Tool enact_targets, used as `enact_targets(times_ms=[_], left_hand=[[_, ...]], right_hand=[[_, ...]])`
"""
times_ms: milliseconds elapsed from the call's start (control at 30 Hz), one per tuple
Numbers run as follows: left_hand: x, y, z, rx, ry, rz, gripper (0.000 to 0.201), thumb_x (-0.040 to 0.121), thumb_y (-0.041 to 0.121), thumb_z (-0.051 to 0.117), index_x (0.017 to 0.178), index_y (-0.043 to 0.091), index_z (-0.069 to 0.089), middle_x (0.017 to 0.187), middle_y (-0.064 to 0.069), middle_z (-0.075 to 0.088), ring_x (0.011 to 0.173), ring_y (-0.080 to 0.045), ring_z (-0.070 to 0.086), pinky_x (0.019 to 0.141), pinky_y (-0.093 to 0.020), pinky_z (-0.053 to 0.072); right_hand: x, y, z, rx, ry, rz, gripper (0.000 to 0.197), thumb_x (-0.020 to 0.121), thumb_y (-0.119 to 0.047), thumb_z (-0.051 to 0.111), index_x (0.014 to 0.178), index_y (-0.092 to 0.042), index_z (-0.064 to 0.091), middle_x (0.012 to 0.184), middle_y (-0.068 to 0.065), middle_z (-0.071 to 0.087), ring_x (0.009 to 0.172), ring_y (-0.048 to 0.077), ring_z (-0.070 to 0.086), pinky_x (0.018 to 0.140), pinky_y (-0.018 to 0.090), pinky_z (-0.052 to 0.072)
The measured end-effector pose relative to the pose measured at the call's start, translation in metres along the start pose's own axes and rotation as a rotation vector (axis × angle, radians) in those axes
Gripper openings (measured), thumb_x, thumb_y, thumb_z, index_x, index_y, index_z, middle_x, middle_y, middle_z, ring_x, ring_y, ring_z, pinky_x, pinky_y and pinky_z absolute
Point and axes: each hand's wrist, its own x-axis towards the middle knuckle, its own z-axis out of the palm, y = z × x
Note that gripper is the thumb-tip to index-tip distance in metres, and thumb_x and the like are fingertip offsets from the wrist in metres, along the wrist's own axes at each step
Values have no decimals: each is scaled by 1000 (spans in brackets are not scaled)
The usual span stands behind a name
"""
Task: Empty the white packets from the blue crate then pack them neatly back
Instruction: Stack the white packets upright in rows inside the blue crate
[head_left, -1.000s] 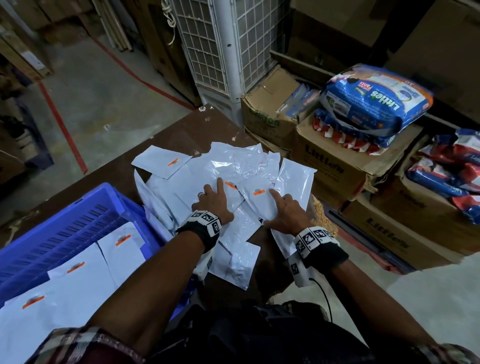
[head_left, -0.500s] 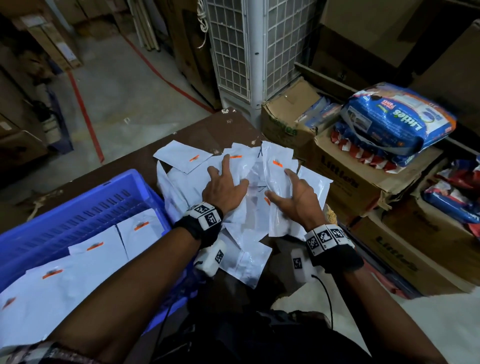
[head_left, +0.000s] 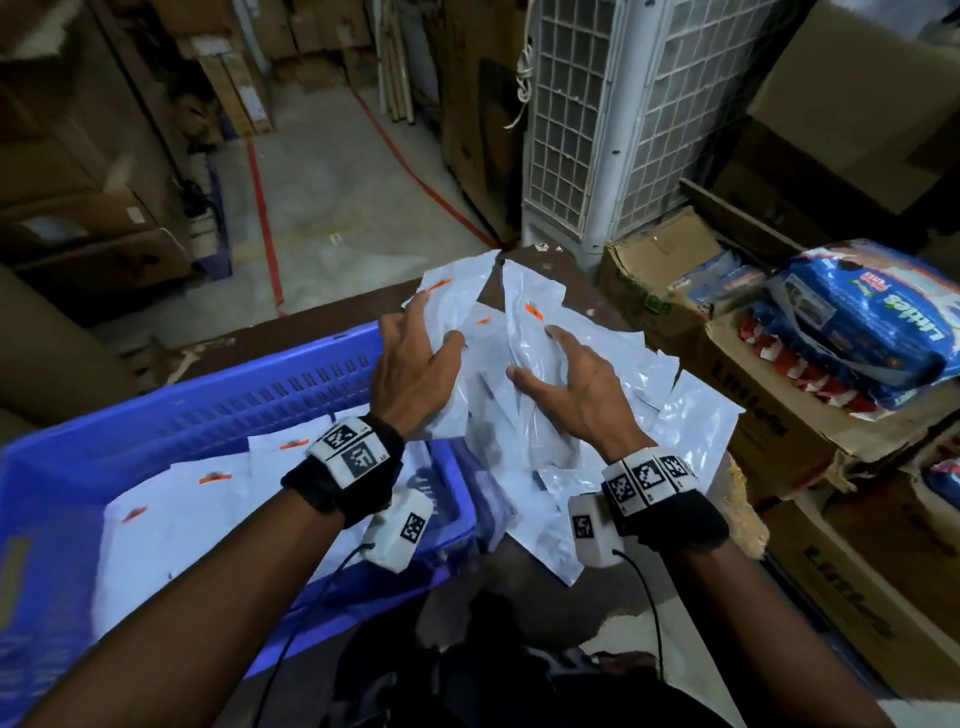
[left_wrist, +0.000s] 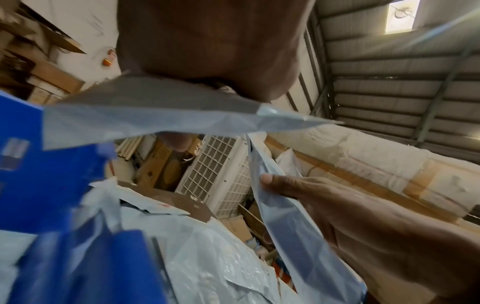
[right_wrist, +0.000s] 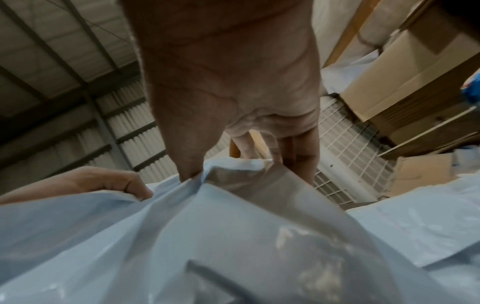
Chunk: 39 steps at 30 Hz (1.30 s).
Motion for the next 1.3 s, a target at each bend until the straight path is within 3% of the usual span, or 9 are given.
enact_targets(times_ms=[100, 267, 400, 633, 900, 1100, 1233, 1300], left_hand=[[-6, -27, -34, 7, 59, -6, 51, 94, 42, 47, 142, 42, 31, 131, -2, 37, 112, -35, 55, 87, -39, 38], [-22, -69, -82, 32, 118, -72, 52, 95, 38, 48, 143, 36, 31, 133, -3, 36, 111, -33, 54, 82, -35, 34], [-38, -107, -116, 30, 162, -96, 52, 94, 37, 47, 143, 35, 30, 134, -4, 35, 114, -34, 53, 88, -41, 39], [-62, -169, -164, 46, 189, -255, 53, 96, 34, 46, 146, 29, 27, 138, -7, 32, 118, -36, 51, 92, -44, 40], [-82, -230, -199, 145, 77, -496, 60, 99, 39, 41, 150, 22, 16, 145, -16, 26, 126, -43, 45, 102, -47, 34], [-86, -266, -214, 335, -95, -656, 81, 95, 52, 31, 156, 9, 0, 155, -32, 9, 141, -46, 25, 111, -48, 25], [-87, -279, -221, 362, -52, -663, 78, 97, 38, 48, 156, 8, 6, 148, -34, 24, 130, -47, 40, 107, -46, 37], [-88, -280, -222, 387, -71, -655, 78, 97, 36, 49, 155, 7, 6, 148, -34, 24, 131, -46, 40, 106, -44, 37]], right_hand=[[-3, -35, 21, -10, -54, -62, 81, 79, -70, 64, 145, -30, 39, 140, 6, 55, 127, 27, 51, 106, 42, 42], [-11, -91, 55, -70, -184, -134, 85, 79, -71, 63, 148, -29, 36, 146, 6, 50, 131, 27, 48, 108, 44, 41], [-19, -126, 81, -118, -243, -196, 87, 80, -68, 64, 149, -27, 33, 146, 7, 48, 132, 27, 47, 108, 43, 40], [-31, -169, 133, -163, -343, -252, 91, 79, -65, 66, 151, -23, 30, 146, 6, 48, 131, 26, 47, 106, 39, 40], [-30, -200, 181, -407, -558, -241, 97, 80, -63, 67, 153, -18, 22, 146, 16, 46, 133, 33, 47, 103, 37, 41], [-32, -227, 203, -528, -648, -289, 94, 85, -60, 65, 153, -14, 21, 148, 15, 45, 134, 32, 45, 103, 36, 39], [-38, -245, 226, -569, -712, -352, 90, 84, -58, 67, 151, -12, 27, 145, 12, 49, 130, 30, 50, 97, 35, 43], [-45, -254, 238, -594, -738, -401, 89, 85, -58, 66, 151, -11, 28, 148, 12, 46, 132, 30, 48, 98, 35, 43]])
